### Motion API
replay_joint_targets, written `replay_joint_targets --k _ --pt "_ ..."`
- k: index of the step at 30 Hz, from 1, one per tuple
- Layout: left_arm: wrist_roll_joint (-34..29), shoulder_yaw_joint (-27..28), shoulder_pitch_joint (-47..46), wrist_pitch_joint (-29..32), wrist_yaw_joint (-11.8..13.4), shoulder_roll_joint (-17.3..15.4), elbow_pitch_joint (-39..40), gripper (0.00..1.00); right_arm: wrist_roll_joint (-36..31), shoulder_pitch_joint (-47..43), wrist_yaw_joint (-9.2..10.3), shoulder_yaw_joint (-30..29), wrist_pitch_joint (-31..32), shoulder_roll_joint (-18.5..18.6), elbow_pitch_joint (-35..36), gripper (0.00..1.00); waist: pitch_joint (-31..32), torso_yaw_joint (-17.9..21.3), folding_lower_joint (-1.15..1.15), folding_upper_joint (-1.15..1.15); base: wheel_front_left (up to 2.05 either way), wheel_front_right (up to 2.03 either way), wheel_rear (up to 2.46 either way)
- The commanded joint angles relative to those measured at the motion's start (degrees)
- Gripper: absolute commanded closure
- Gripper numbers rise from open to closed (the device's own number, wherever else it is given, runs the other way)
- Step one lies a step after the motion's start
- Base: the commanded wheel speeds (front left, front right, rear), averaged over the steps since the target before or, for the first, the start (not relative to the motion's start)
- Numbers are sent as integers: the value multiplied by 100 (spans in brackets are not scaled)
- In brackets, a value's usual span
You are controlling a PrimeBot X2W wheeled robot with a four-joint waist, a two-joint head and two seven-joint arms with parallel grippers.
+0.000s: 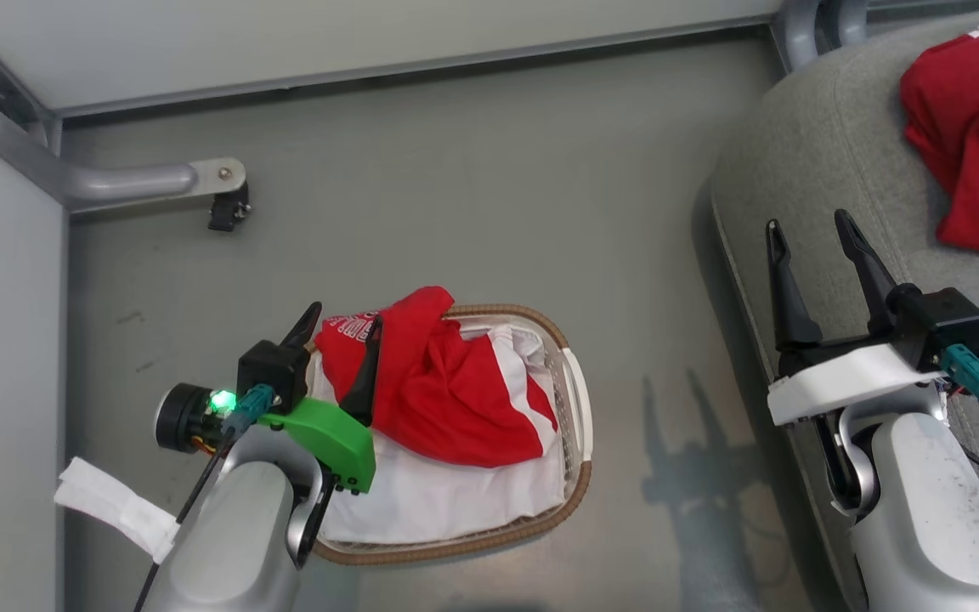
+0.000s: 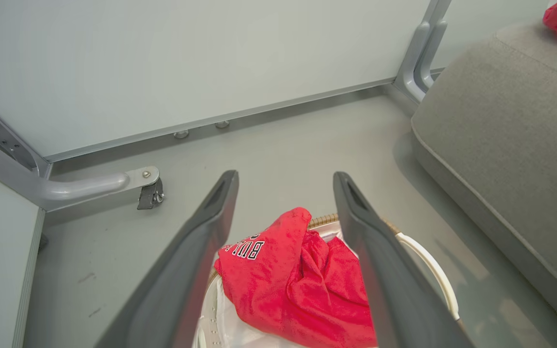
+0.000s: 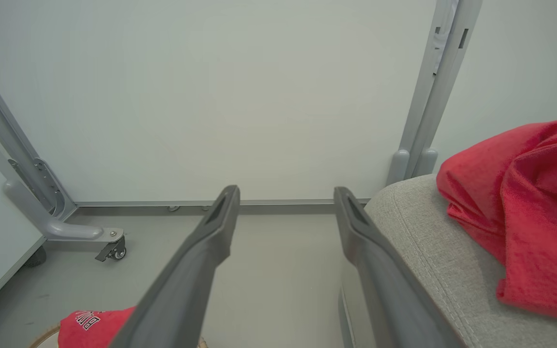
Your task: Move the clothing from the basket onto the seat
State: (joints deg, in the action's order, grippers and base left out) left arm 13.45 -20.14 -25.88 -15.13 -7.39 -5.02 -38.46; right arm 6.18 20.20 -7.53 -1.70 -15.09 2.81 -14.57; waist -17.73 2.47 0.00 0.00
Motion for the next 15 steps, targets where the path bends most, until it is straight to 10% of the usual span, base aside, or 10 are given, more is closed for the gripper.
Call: replay_joint_targets --k 1,15 --pt "18 -86 -243 -5 -17 -81 -129 0 63 134 8 -1 -11 15 66 0 -862 562 0 0 0 0 0" --pt "129 -1419 -1645 51 -17 -283 -1853 0 452 687 8 346 -11 13 437 0 -2296 1203 0 0 0 0 0"
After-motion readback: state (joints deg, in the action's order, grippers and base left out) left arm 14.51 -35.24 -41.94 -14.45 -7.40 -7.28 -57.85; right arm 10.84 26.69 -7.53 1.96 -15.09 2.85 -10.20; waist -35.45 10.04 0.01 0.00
